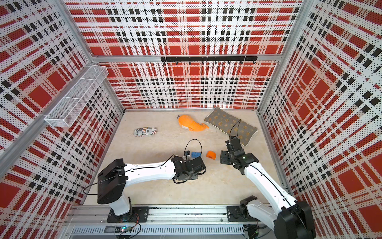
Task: Assemble an ice cream with lego
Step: Assemble the lego brick with the lego brick.
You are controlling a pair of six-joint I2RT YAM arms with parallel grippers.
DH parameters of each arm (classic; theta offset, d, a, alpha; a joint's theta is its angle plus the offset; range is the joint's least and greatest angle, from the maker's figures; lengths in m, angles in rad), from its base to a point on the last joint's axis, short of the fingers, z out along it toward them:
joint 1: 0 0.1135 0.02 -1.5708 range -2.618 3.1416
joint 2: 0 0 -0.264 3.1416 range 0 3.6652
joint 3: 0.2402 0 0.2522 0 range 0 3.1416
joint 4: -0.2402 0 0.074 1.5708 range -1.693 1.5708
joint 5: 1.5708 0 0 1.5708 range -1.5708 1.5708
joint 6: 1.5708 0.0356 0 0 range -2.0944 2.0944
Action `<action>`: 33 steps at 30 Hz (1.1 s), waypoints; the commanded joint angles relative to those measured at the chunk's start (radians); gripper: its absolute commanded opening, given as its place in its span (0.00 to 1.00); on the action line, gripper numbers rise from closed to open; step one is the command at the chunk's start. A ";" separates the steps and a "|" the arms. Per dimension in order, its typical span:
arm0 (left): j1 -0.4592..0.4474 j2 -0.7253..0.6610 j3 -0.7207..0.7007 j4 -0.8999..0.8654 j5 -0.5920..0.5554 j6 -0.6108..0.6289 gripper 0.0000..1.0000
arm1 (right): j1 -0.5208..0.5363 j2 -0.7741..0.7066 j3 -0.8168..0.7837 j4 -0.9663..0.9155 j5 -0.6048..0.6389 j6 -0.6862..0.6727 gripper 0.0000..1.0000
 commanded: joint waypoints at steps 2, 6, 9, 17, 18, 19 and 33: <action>-0.001 0.016 0.039 -0.015 -0.019 -0.008 0.26 | -0.014 -0.022 -0.020 0.017 -0.012 -0.015 0.68; 0.000 0.024 0.049 -0.015 -0.021 -0.004 0.26 | -0.017 -0.028 -0.027 0.017 -0.017 -0.016 0.68; 0.000 0.024 0.049 -0.015 -0.021 -0.003 0.26 | -0.019 -0.032 -0.029 0.018 -0.017 -0.017 0.68; 0.008 0.027 0.031 0.000 -0.050 -0.007 0.26 | -0.020 -0.036 -0.033 0.019 -0.020 -0.019 0.68; 0.009 0.027 0.029 0.003 -0.051 -0.007 0.26 | -0.020 -0.037 -0.033 0.019 -0.021 -0.019 0.68; 0.012 0.028 0.029 0.006 -0.050 -0.004 0.26 | -0.020 -0.038 -0.034 0.019 -0.021 -0.019 0.68; 0.013 0.067 0.041 0.024 -0.022 0.016 0.26 | -0.023 -0.036 -0.037 0.019 -0.024 -0.022 0.68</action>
